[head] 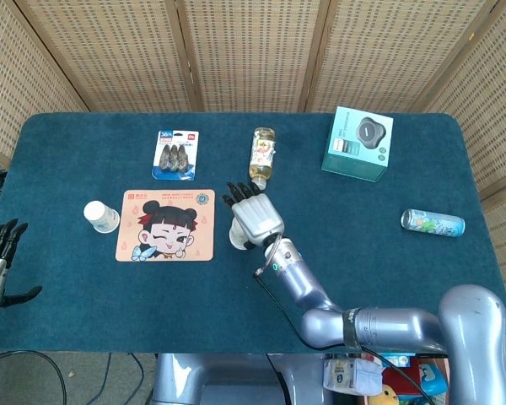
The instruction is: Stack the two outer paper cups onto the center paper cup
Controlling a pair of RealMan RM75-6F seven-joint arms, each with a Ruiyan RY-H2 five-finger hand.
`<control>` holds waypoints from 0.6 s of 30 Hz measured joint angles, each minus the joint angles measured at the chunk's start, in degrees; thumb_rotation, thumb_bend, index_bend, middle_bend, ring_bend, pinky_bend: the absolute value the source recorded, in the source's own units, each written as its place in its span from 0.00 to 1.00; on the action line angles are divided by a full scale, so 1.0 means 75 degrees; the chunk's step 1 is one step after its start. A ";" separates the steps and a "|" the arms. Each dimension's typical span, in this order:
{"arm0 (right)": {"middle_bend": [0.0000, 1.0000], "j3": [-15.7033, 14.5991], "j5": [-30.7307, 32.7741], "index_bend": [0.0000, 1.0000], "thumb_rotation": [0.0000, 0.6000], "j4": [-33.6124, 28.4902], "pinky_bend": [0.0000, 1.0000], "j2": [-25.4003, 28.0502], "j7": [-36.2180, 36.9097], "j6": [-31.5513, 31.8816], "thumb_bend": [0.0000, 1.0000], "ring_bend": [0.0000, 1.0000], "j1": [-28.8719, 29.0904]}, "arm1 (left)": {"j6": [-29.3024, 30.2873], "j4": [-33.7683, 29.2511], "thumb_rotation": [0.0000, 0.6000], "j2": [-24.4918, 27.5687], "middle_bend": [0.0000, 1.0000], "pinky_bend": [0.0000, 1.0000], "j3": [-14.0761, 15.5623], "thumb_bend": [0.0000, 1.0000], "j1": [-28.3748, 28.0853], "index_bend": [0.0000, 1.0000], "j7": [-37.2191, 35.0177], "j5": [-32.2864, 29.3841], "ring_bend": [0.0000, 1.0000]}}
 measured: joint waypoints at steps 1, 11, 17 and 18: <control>0.00 -0.0015 -0.0111 0.08 1.00 -0.0045 0.00 0.0044 0.0073 0.0000 0.00 0.00 -0.0015 | -0.0009 0.0006 1.00 -0.0001 0.00 0.00 -0.0001 0.04 -0.0006 0.00 0.0002 -0.0008 0.00; 0.00 -0.0617 -0.2139 0.08 1.00 -0.0928 0.00 0.0833 0.1164 0.0729 0.00 0.00 -0.0977 | 0.0016 0.0331 1.00 -0.0216 0.00 0.00 -0.0064 0.05 -0.0078 0.00 -0.0213 0.0048 0.00; 0.00 -0.1797 -0.4798 0.08 1.00 -0.0891 0.00 0.1369 0.2554 0.2053 0.00 0.00 -0.2450 | -0.0287 0.0810 1.00 -0.0467 0.00 0.00 -0.0256 0.05 -0.0420 0.00 -0.0450 0.0023 0.00; 0.00 -0.2017 -0.5225 0.08 1.00 -0.0834 0.00 0.1453 0.2806 0.2377 0.00 0.00 -0.2751 | -0.0376 0.0914 1.00 -0.0503 0.00 0.00 -0.0306 0.05 -0.0508 0.00 -0.0493 0.0006 0.00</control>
